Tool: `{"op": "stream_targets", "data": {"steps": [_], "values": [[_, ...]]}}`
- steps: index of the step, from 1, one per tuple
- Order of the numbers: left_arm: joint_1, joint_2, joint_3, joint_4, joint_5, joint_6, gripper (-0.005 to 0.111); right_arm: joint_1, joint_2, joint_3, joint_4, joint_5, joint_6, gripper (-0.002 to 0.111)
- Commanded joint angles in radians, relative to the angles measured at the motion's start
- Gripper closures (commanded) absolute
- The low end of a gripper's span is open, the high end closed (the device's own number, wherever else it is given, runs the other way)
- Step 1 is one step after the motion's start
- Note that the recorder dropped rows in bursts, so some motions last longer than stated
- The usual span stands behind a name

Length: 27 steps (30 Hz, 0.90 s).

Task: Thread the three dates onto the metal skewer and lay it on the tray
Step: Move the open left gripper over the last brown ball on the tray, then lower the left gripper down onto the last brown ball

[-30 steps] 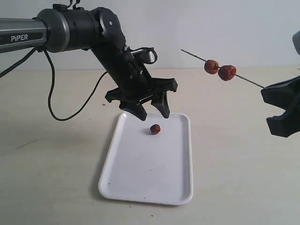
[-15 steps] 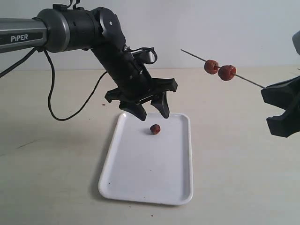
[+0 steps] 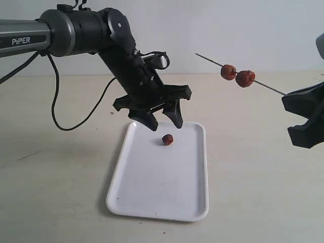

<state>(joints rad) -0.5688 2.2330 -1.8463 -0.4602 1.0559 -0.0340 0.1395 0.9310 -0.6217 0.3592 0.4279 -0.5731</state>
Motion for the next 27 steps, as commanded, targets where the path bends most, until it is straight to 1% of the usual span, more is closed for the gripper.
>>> {"op": "stream_targets", "data": {"steps": [1,17,27], "values": [[-0.003,-0.006,-0.006,0.004,0.004,0.008,0.046,-0.005,-0.008,0.005,0.001,-0.006,0.002,0.108],[-0.001,-0.006,-0.006,0.01,0.012,0.008,0.046,-0.005,-0.008,0.005,0.001,-0.003,0.002,0.108],[0.004,-0.006,-0.006,0.099,-0.009,-0.003,0.046,-0.005,-0.008,0.005,0.001,0.009,0.002,0.108]]}}
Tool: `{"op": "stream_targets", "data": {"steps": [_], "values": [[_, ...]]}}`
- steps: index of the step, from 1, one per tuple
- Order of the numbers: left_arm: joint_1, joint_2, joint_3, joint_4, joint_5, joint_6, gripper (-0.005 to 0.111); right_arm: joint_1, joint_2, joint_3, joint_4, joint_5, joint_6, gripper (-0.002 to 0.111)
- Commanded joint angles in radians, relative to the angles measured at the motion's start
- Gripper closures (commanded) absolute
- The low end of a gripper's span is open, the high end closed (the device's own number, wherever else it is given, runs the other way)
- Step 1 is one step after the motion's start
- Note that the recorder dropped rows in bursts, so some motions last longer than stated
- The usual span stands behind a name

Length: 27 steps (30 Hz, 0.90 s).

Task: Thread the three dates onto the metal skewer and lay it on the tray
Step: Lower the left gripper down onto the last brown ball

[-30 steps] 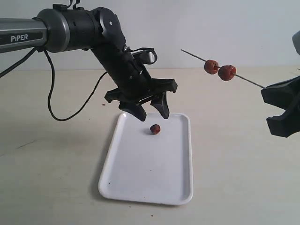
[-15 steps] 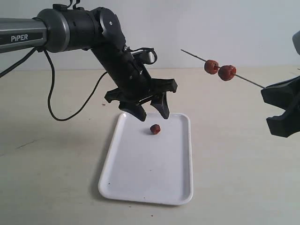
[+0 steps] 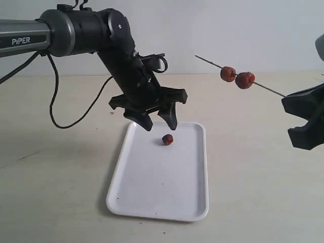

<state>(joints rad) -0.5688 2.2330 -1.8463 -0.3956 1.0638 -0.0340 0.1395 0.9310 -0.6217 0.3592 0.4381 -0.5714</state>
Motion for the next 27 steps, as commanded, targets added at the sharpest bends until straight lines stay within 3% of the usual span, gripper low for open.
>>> {"op": "stream_targets", "data": {"steps": [1,7,11,17,27], "values": [[0.009,-0.006,-0.006,0.037,-0.033,-0.016,0.046,-0.005,-0.008,0.005,0.001,-0.001,0.0,0.108],[0.024,0.013,-0.013,0.034,-0.097,-0.11,0.046,-0.005,-0.008,0.005,0.001,0.0,-0.004,0.108],[0.02,0.098,-0.135,0.017,0.055,-0.136,0.046,-0.005,-0.008,0.005,0.001,0.0,-0.004,0.108],[-0.011,0.212,-0.291,0.109,0.136,-0.233,0.046,-0.005,-0.008,0.005,0.001,0.0,-0.004,0.108],[-0.013,0.258,-0.316,0.098,0.12,-0.285,0.046,-0.005,-0.008,0.005,0.001,-0.002,-0.004,0.108]]}}
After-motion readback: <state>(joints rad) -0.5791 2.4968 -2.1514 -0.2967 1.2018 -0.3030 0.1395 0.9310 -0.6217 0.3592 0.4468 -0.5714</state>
